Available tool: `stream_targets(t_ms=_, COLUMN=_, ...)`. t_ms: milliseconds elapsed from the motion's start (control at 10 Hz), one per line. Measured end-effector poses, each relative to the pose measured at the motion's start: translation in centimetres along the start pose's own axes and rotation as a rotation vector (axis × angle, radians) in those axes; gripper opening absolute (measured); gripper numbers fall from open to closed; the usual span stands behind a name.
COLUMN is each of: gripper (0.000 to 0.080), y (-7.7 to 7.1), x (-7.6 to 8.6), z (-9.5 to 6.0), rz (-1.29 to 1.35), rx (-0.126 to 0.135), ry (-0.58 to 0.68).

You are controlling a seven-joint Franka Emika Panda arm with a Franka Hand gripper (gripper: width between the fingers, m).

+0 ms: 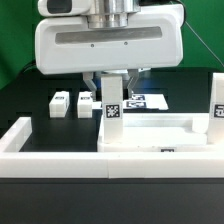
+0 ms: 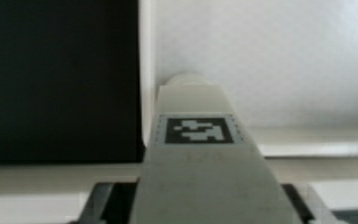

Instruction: Assemble desk

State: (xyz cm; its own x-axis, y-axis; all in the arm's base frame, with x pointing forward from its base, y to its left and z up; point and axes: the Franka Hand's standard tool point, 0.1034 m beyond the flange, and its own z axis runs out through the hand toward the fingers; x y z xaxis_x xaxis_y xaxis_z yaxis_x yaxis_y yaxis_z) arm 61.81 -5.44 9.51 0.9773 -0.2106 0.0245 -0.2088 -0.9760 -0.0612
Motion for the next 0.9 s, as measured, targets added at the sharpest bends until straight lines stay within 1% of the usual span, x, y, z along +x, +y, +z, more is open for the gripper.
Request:
stream_targets(t_ms=200, gripper=0.0286, y=0.12, x=0.05, z=0.0, rz=0.298, rx=0.026, ry=0.002)
stream_targets(t_ms=300, gripper=0.0287, y=0.08, x=0.06, z=0.0, rz=0.297, rx=0.025, ry=0.002)
stream_targets(t_ms=700, gripper=0.0287, y=-0.01, x=0.05, z=0.02, rz=0.579, rx=0.027, ry=-0.002)
stream_targets(t_ms=800, gripper=0.0287, y=-0.11, x=0.05, z=0.0, rz=0.664, rx=0.028, ry=-0.003)
stream_targets(t_ms=900, gripper=0.0287, y=-0.34, x=0.01, z=-0.04, rz=0.823, rx=0.027, ry=-0.004)
